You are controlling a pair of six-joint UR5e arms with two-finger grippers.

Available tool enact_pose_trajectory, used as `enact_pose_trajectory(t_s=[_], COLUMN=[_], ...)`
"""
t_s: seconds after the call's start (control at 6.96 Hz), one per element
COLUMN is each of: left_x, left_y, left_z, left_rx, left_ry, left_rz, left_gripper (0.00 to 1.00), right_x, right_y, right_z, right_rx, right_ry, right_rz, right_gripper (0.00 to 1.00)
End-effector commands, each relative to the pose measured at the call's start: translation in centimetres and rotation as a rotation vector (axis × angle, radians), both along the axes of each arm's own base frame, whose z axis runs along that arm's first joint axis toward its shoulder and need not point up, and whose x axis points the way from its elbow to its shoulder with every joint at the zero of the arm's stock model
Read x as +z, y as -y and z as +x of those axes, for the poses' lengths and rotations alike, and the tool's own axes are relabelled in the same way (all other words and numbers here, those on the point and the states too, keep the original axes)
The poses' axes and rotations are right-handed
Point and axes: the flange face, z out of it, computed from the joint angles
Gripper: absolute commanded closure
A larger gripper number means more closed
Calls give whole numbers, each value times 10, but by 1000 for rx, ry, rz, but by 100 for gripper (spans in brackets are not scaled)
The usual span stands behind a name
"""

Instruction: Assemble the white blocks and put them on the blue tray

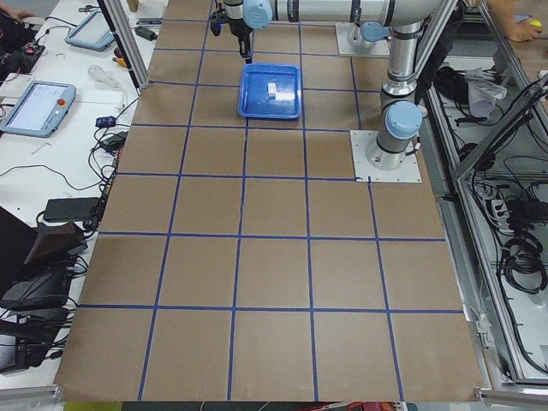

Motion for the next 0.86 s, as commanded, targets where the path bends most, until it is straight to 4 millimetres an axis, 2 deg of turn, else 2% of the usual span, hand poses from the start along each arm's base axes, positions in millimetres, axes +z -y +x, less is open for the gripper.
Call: enact_pose_trajectory(t_s=[0.0,0.14,0.29,0.43,0.58,0.72], left_x=[55,69,72,73,75,74], left_y=[-30,-41,-39,-36,-26,-25], left_z=[46,64,80,83,83,81], left_rx=[-71,-47,-33,-28,-27,-23], left_ry=[49,37,35,36,38,35], left_rz=[-64,-81,-102,-121,-178,-183], left_gripper=[98,64,18,0,0,0], right_x=[-1,-1,-1,-2,-2,-3], right_y=[3,2,2,3,2,1], right_z=[1,2,1,1,2,8], right_rx=[4,9,13,15,19,33], right_ry=[2,2,1,0,0,-10], right_rz=[9,7,9,10,10,10], right_gripper=[0,0,0,0,0,0])
